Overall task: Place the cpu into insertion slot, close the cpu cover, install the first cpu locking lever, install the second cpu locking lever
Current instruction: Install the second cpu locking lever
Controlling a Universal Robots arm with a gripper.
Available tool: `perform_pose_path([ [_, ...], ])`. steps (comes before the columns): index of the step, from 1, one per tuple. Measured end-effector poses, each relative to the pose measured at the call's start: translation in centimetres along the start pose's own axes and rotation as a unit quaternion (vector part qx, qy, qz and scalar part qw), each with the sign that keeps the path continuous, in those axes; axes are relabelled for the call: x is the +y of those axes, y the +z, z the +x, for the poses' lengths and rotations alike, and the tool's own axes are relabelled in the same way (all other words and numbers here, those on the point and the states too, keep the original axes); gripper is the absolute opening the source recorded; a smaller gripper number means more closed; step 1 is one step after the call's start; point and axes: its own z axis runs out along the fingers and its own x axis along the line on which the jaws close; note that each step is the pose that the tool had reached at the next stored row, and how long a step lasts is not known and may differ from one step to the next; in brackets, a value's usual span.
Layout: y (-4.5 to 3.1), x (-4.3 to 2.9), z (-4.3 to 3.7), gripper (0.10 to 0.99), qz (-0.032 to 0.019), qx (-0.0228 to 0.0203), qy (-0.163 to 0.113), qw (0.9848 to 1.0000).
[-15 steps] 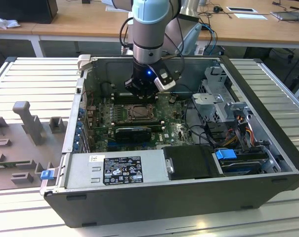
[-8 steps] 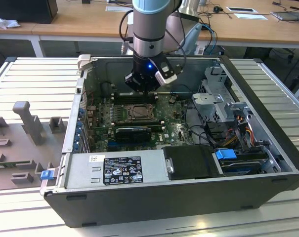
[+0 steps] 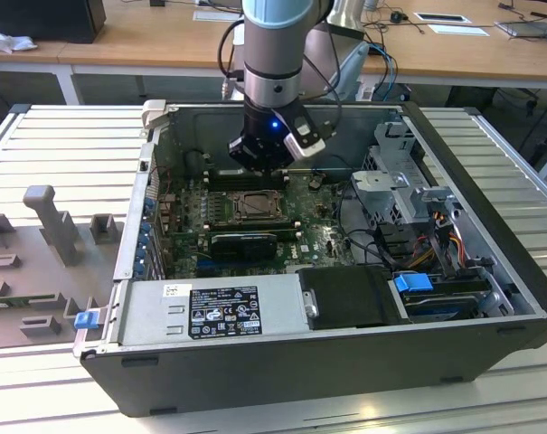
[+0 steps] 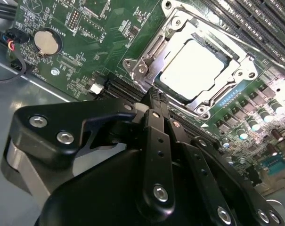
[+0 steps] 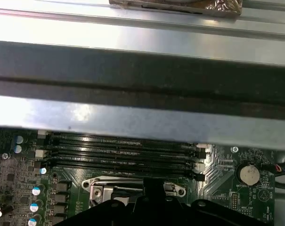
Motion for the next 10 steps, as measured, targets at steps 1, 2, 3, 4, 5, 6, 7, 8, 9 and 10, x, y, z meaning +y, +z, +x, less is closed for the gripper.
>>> perform_pose_path([
  [1,-0.01,-0.15,0.01,0.106,0.0000,0.0000,0.000,1.0000],
  [2,-0.03,-0.26,0.02,0.106,0.0000,0.0000,0.000,1.0000],
  [3,-0.05,-0.32,0.02,0.106,0.0000,0.0000,0.000,1.0000],
  [4,-0.13,-0.33,0.03,0.106,0.0001,0.0001,0.000,1.0000],
  [5,-0.43,-0.30,0.02,0.106,0.0000,0.0000,0.000,1.0000],
  [6,-0.84,-0.26,0.00,0.106,0.0000,0.0000,0.000,1.0000],
  [7,-1.76,-0.17,-0.03,0.106,0.0000,0.0000,0.000,1.0000],
  [8,-2.23,-0.12,-0.04,0.106,0.0001,0.0000,0.000,1.0000],
  [9,-2.23,-0.21,-0.04,0.106,-0.0001,0.0000,0.000,1.0000],
  [10,-2.25,-0.34,-0.02,0.106,0.0000,0.0000,0.000,1.0000],
])
